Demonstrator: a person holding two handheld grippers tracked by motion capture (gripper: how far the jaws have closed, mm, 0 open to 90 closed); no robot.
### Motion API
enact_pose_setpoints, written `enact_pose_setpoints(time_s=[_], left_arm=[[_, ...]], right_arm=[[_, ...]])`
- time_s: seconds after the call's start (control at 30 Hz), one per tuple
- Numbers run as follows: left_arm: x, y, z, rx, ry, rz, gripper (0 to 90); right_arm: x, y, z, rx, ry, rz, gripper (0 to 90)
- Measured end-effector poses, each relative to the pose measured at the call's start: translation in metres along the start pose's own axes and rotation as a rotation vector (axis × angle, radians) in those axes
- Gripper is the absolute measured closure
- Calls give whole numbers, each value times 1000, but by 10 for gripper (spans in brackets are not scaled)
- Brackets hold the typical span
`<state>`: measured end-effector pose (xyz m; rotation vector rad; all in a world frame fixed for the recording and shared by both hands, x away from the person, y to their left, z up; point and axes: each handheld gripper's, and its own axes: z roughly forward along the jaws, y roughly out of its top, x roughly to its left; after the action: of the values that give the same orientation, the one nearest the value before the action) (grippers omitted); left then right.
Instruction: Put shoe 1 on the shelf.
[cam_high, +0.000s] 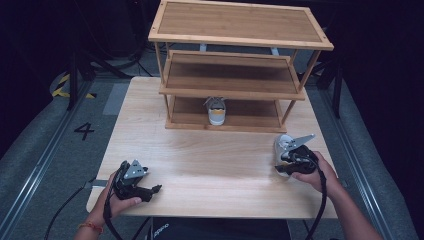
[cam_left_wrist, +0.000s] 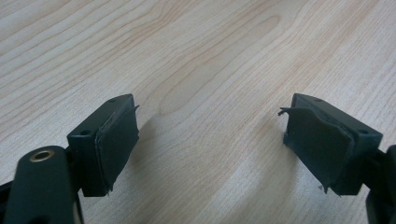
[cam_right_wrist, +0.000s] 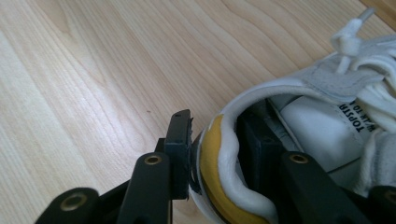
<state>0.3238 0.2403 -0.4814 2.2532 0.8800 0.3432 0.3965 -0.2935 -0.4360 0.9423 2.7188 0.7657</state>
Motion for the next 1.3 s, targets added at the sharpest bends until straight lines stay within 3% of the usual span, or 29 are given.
enact_pose_setpoints(time_s=[0.13,0.33,0.57,0.6,0.93,1.3], left_arm=[[-1,0,0,-2,-5,-11,174],[0,0,1,-7,-3,-5,173],[0,0,1,-8,-4,-6,171],[0,0,1,-4,-3,-7,170],[0,0,1,-4,-2,-6,169],[0,0,1,-7,-6,-11,169]], right_arm=[[5,4,-4,-14,10,-27,670],[15,20,-15,-51,-11,-83,670],[20,49,-17,-69,-34,-144,667],[20,59,-16,-71,-36,-158,667],[18,96,-2,-89,-29,-223,667],[11,132,18,-90,-24,-262,644]])
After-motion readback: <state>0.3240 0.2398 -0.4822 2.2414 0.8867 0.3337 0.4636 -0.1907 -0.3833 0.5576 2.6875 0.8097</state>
